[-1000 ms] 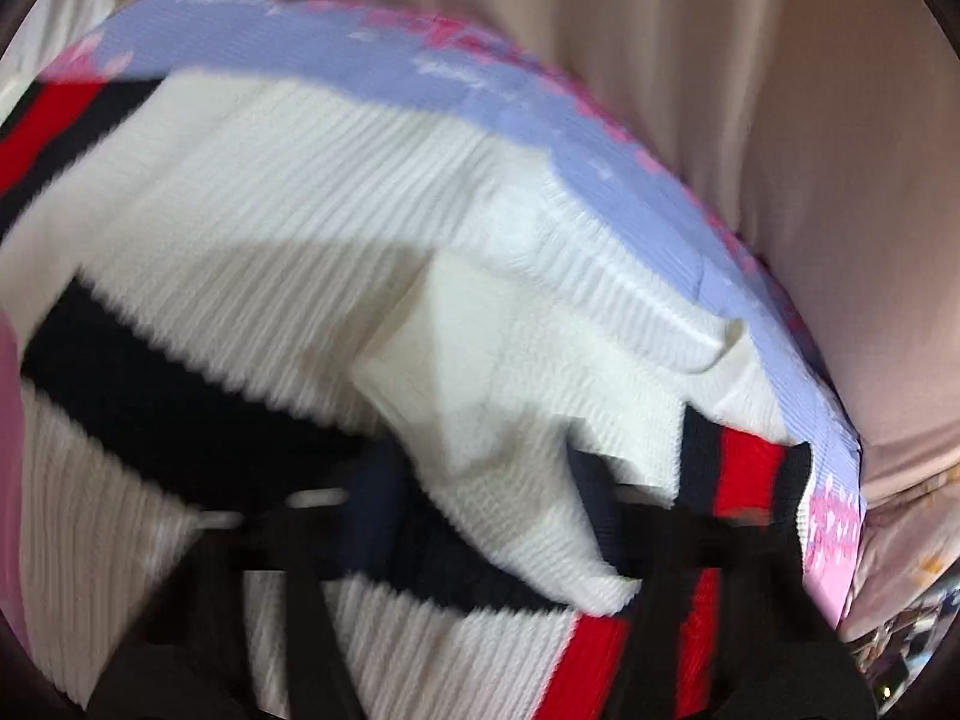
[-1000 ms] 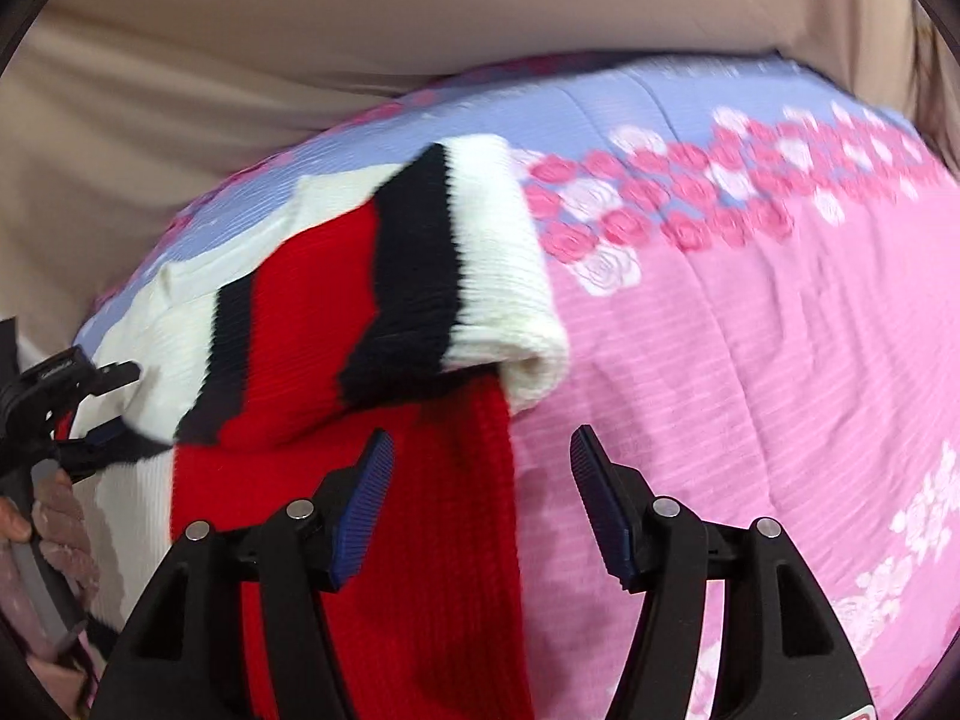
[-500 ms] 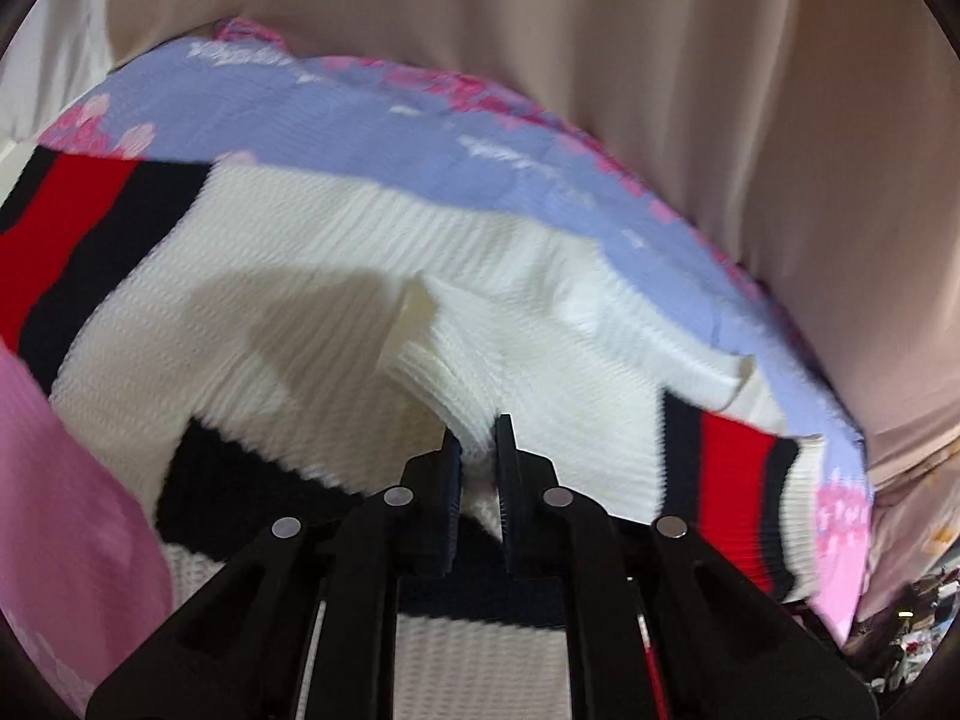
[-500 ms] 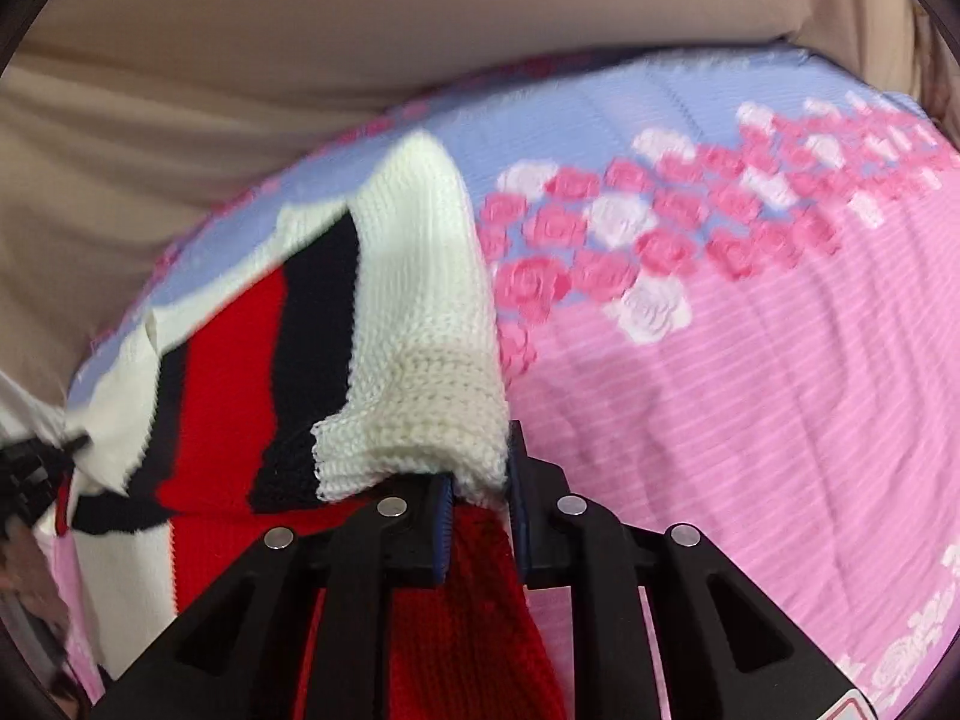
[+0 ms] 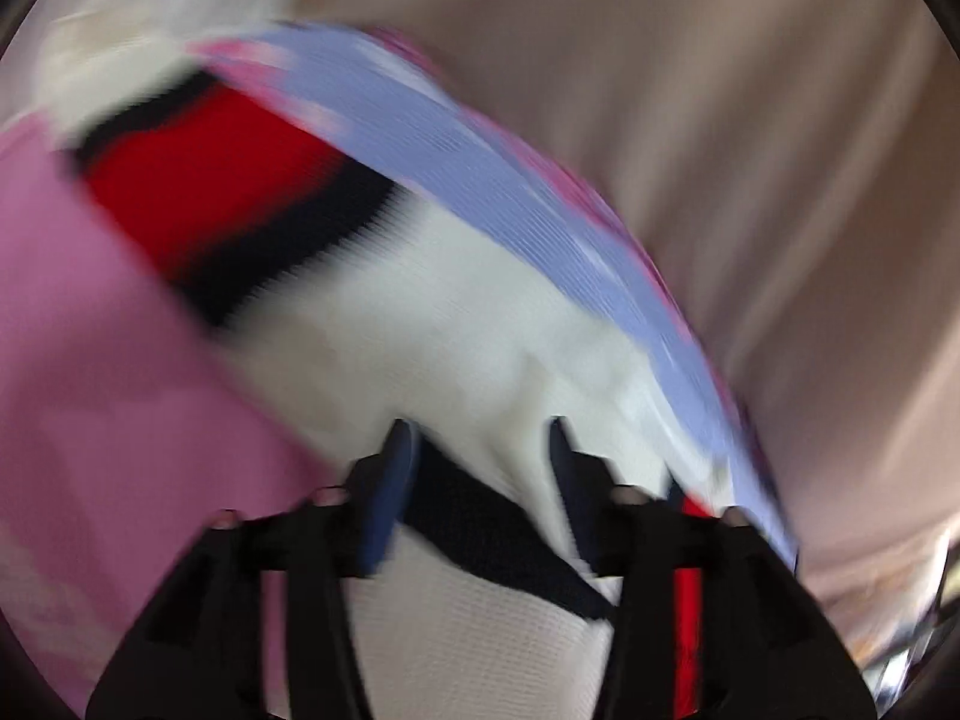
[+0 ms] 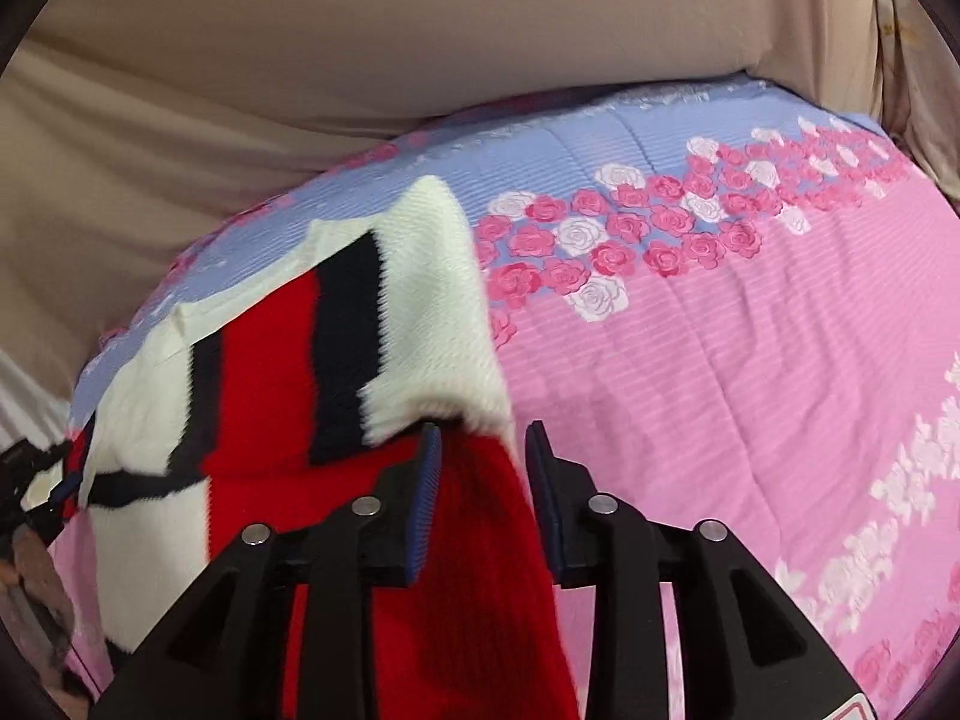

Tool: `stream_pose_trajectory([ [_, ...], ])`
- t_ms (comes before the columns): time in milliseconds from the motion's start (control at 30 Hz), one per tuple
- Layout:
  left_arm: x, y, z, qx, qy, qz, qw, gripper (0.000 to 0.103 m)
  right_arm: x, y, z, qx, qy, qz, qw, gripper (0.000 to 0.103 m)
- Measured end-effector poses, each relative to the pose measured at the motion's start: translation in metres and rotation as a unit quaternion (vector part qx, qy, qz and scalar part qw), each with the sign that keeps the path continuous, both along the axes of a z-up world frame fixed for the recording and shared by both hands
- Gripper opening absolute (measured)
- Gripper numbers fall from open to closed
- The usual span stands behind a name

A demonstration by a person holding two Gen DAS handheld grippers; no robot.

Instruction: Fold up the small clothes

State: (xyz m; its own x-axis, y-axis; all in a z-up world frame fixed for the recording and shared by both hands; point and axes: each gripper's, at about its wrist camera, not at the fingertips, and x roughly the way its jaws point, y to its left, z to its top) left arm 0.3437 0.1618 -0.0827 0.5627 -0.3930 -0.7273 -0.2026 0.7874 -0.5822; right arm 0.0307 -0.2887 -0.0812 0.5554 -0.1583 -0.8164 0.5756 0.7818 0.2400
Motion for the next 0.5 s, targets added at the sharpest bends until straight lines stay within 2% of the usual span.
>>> stream_pose_trajectory([
  [67, 0.006, 0.057, -0.008, 0.003, 0.016, 0.066, 0.9977, 0.050, -0.011, 0.021, 0.007, -0.003, 0.008, 0.025, 1.000, 0.039],
  [167, 0.020, 0.139, -0.027, 0.010, 0.042, 0.171, 0.9843, 0.050, -0.023, 0.055, 0.007, 0.004, 0.025, 0.057, 0.998, 0.041],
  [233, 0.030, 0.179, -0.038, 0.017, 0.052, 0.218, 0.9744, 0.050, -0.027, 0.074, -0.001, 0.030, 0.038, 0.071, 0.996, 0.041],
  [267, 0.036, 0.192, -0.042, 0.024, 0.056, 0.232, 0.9709, 0.050, -0.029, 0.085, -0.004, 0.041, 0.044, 0.076, 0.995, 0.041],
  [367, 0.055, 0.210, -0.050, 0.034, 0.043, 0.236, 0.9703, 0.048, -0.022, 0.108, -0.016, 0.056, 0.064, 0.099, 0.991, 0.041],
  [433, 0.069, 0.208, -0.051, 0.054, 0.042, 0.226, 0.9718, 0.029, -0.018, 0.122, -0.016, 0.055, 0.068, 0.115, 0.990, 0.041],
  [467, 0.075, 0.209, -0.053, 0.052, 0.047, 0.218, 0.9735, 0.006, -0.017, 0.127, -0.014, 0.053, 0.067, 0.121, 0.989, 0.042],
  [500, 0.080, 0.207, -0.053, 0.038, 0.048, 0.210, 0.9758, 0.007, -0.015, 0.130, -0.013, 0.049, 0.066, 0.125, 0.989, 0.043],
])
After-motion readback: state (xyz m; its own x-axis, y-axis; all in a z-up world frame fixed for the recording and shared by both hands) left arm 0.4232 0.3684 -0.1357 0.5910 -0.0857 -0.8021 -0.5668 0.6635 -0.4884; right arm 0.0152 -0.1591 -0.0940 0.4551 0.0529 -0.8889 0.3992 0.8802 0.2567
